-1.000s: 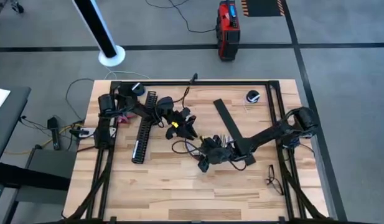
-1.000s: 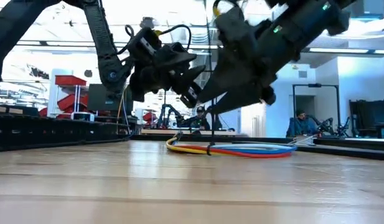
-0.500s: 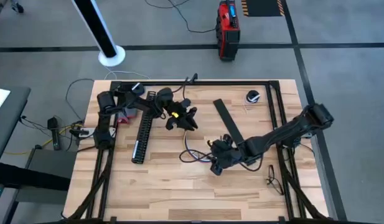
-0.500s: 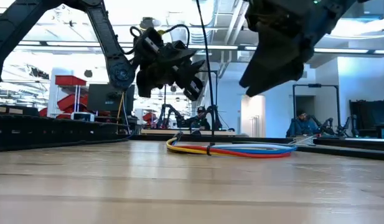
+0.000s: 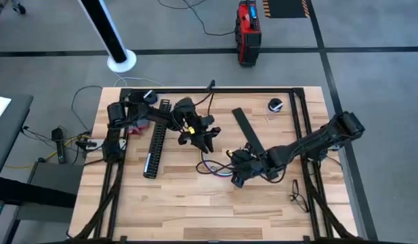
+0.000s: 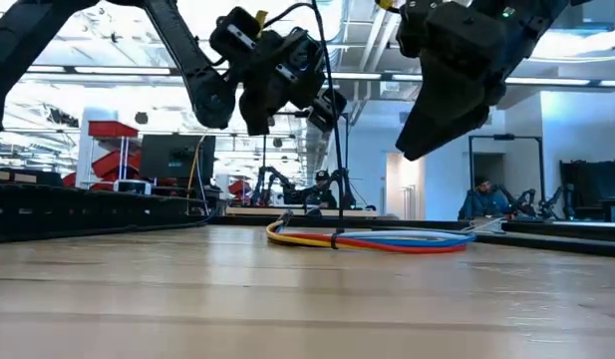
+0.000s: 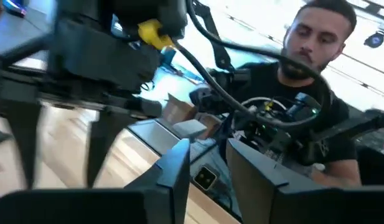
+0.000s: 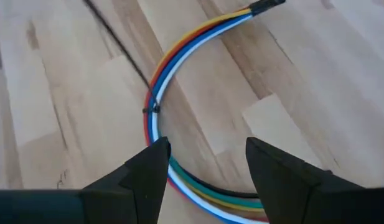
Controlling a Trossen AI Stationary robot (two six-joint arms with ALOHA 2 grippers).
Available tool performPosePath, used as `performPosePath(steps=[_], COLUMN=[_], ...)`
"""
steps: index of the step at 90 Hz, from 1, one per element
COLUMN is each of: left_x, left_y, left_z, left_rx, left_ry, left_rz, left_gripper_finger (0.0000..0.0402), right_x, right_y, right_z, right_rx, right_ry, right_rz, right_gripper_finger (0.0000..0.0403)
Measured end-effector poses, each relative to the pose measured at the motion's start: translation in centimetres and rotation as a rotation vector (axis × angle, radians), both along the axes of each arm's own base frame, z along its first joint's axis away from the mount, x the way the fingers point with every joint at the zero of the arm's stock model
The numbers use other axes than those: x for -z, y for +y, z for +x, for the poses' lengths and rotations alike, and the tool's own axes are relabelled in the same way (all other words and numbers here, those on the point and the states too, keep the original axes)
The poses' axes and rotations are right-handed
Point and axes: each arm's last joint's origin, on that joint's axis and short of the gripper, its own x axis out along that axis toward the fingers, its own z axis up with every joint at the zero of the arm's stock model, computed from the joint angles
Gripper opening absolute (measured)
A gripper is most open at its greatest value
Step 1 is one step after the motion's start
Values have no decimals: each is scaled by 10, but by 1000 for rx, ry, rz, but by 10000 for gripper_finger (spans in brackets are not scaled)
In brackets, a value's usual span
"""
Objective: Ziptie cables
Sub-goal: Put the zip tied cable into the black cable duct
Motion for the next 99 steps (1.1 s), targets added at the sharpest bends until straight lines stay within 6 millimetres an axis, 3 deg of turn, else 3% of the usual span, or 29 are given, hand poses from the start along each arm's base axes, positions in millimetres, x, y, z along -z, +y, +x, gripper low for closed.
performPosePath(steps=[45, 58, 64, 75, 85, 99], left_x=[12, 17, 11, -20, -46, -62], left_y=[39, 45, 45, 37, 24, 8], left_z=[-7, -11, -16, -25, -36, -59], left_rx=[-263, -429, -521, -595, -616, -677], left_ry=[31, 104, 142, 167, 179, 322], left_rz=[-5, 102, 237, 507, 628, 789], left_gripper_finger=[33, 20, 18, 17, 17, 17], right_x=[1, 2, 3, 3, 3, 3], right_y=[9, 8, 8, 6, 4, 4], right_z=[-5, -7, -7, -7, -6, -6], right_rx=[-31, -31, -29, -27, -22, -22], right_ry=[19, 44, 52, 51, 53, 52], right_rz=[3, -7, -11, -11, -14, -14], right_gripper_finger=[209, 209, 209, 209, 209, 209])
